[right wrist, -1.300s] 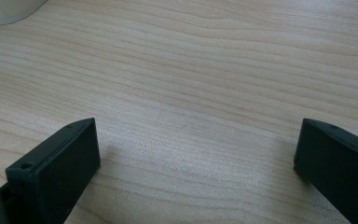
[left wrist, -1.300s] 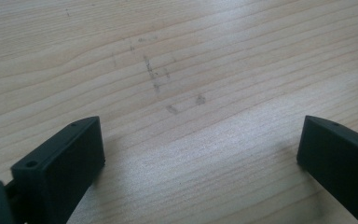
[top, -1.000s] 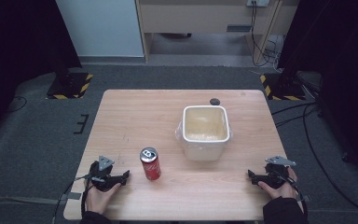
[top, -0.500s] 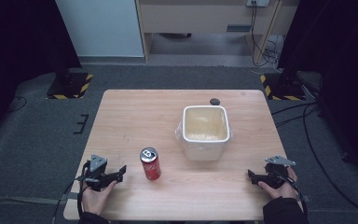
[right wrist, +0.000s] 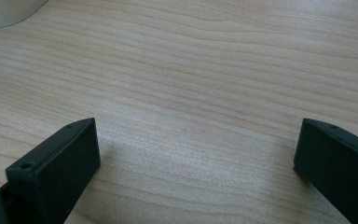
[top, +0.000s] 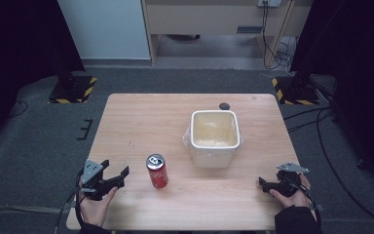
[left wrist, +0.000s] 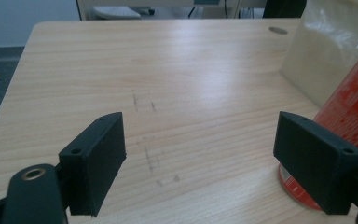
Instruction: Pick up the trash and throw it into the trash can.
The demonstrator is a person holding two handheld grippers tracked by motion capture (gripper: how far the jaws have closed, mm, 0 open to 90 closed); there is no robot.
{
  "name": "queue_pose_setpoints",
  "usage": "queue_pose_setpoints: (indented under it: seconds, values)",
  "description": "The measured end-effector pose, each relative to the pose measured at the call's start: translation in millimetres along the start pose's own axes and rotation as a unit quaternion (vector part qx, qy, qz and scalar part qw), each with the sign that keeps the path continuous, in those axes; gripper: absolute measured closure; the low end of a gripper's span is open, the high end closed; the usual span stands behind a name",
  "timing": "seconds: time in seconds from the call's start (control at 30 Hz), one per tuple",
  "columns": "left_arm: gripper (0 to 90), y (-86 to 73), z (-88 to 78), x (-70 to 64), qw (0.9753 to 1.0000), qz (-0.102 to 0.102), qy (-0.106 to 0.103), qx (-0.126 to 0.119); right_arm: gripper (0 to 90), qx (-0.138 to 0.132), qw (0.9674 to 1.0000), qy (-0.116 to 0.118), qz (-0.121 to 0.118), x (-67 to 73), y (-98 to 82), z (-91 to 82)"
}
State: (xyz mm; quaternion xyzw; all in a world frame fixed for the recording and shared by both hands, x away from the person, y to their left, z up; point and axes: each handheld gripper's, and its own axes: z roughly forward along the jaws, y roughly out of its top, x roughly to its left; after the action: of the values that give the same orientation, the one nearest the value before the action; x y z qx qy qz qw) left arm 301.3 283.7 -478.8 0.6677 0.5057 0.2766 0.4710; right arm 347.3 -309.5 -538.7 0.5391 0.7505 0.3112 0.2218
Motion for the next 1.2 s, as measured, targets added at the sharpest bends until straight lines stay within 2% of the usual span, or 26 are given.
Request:
queue_pose_setpoints:
  seconds: [0.23, 0.33, 0.37, 0.4, 0.73, 1.07, 1.2]
  values:
    - [16.1, 10.7, -7.1, -6.9, 0.9997, 0.005, -0.014, -0.021, 0.4, 0.000, 1.0000, 0.000, 0.001, 0.3, 0.3, 0.2]
    - [16.1, 17.7, -13.5, -9.1, 0.9989, 0.006, -0.021, -0.041, 0.4, 0.001, 1.0000, 0.000, 0.001, 0.4, 0.5, 0.4]
    - [16.1, 17.7, -13.5, -9.1, 0.9989, 0.006, -0.021, -0.041, 0.4, 0.001, 1.0000, 0.000, 0.001, 0.4, 0.5, 0.4]
    - [16.1, 19.6, -16.7, -10.4, 0.9984, 0.003, -0.025, -0.051, 0.4, 0.001, 1.0000, 0.000, 0.001, 0.4, 0.5, 0.4]
    - [16.4, 30.6, -24.2, -26.4, 0.9956, 0.016, -0.048, -0.079, 0.4, 0.001, 1.0000, 0.000, 0.001, 0.4, 0.5, 0.4]
    - [16.6, 37.0, -25.3, -49.0, 0.9924, 0.040, -0.075, -0.089, 0.4, 0.001, 1.0000, 0.000, 0.001, 0.4, 0.5, 0.4]
    - [16.9, 35.6, -21.7, -57.4, 0.9916, 0.049, -0.080, -0.089, 0.4, 0.001, 1.0000, 0.000, 0.001, 0.4, 0.5, 0.4]
